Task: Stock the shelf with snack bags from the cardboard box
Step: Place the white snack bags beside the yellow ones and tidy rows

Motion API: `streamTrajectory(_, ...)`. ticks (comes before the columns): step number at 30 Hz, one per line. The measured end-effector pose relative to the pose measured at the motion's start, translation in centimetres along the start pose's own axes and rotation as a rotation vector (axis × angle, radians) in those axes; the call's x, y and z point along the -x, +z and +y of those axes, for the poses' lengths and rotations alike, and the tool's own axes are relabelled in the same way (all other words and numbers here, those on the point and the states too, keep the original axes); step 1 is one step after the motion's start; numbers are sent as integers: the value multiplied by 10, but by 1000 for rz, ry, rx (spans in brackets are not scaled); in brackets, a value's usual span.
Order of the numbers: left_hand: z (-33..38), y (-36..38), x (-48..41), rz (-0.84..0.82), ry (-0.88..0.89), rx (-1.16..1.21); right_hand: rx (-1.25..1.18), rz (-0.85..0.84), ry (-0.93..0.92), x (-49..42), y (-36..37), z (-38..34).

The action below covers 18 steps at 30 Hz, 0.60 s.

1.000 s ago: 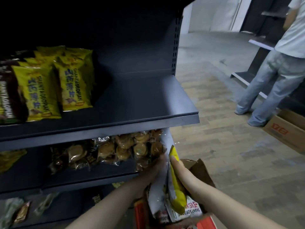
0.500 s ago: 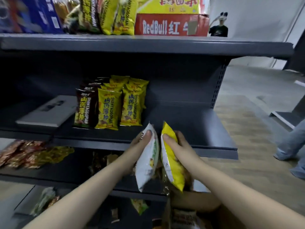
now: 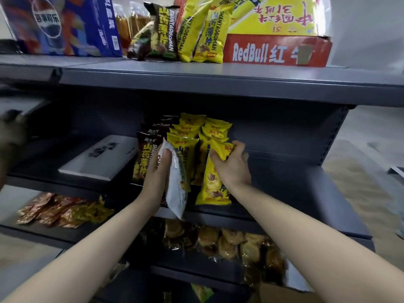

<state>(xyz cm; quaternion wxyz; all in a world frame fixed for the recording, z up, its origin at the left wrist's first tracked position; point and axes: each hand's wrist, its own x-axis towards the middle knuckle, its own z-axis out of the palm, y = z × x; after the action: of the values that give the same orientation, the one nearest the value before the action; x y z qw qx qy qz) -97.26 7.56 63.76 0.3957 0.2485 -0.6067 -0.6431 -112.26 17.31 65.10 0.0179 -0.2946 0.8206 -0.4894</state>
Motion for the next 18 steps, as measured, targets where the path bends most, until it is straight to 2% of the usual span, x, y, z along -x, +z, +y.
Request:
streamTrajectory(7,3,-18,-37,-13,50,-7,157,233,23,-25,50,0)
streamTrajectory(13,1,-20,-57,-6,76,7,147,346,138,-33,87,1)
streamTrajectory(18,-3,-24,-69,15,96,18,156,430,61,-39,103,0)
